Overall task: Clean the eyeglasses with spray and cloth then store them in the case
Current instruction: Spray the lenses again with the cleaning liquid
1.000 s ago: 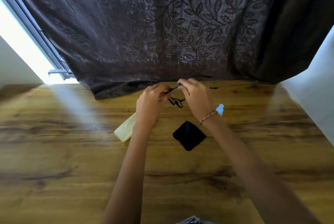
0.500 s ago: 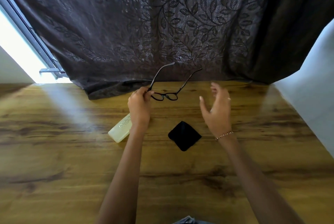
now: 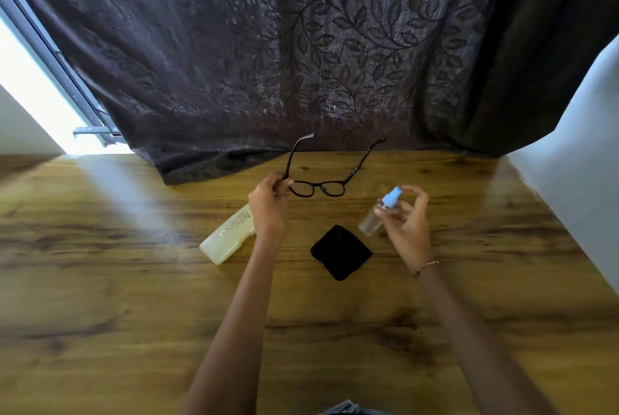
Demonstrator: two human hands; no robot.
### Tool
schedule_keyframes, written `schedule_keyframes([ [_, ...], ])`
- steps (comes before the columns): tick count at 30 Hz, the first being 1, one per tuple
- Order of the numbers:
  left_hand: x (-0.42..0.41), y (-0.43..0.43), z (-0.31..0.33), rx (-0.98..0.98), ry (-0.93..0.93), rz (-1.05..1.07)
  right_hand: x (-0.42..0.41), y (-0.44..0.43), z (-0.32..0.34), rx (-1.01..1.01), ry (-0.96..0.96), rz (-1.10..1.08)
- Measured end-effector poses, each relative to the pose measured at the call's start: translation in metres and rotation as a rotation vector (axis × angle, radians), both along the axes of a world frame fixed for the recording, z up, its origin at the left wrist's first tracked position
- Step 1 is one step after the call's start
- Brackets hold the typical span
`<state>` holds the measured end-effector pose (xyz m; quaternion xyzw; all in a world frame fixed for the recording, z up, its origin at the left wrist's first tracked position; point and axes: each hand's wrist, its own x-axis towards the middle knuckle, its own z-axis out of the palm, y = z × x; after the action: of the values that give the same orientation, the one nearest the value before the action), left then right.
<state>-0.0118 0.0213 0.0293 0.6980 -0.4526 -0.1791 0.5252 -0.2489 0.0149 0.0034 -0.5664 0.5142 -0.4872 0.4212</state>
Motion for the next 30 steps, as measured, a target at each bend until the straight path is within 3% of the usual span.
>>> schedule_keyframes([
  [5, -0.001, 0.006, -0.002, -0.059, 0.013, -0.004, 0.013, 0.017, 0.024, 0.330, -0.748, 0.322],
  [8, -0.003, 0.008, -0.004, -0.093, 0.014, -0.006, 0.023, 0.024, 0.035, 0.390, -0.884, 0.387],
  [18, -0.010, 0.015, -0.012, -0.144, -0.024, -0.001, 0.041, 0.032, 0.041, 0.414, -0.893, 0.577],
  [24, -0.013, 0.016, -0.013, -0.168, -0.025, -0.016, 0.053, 0.032, 0.039, 0.455, -0.910, 0.475],
  [27, -0.014, 0.016, -0.015, -0.181, -0.034, -0.018, 0.059, 0.032, 0.038, 0.416, -0.720, 0.332],
  [30, -0.016, 0.017, -0.016, -0.189, -0.017, -0.015, 0.063, 0.036, 0.035, 0.259, -0.319, 0.271],
])
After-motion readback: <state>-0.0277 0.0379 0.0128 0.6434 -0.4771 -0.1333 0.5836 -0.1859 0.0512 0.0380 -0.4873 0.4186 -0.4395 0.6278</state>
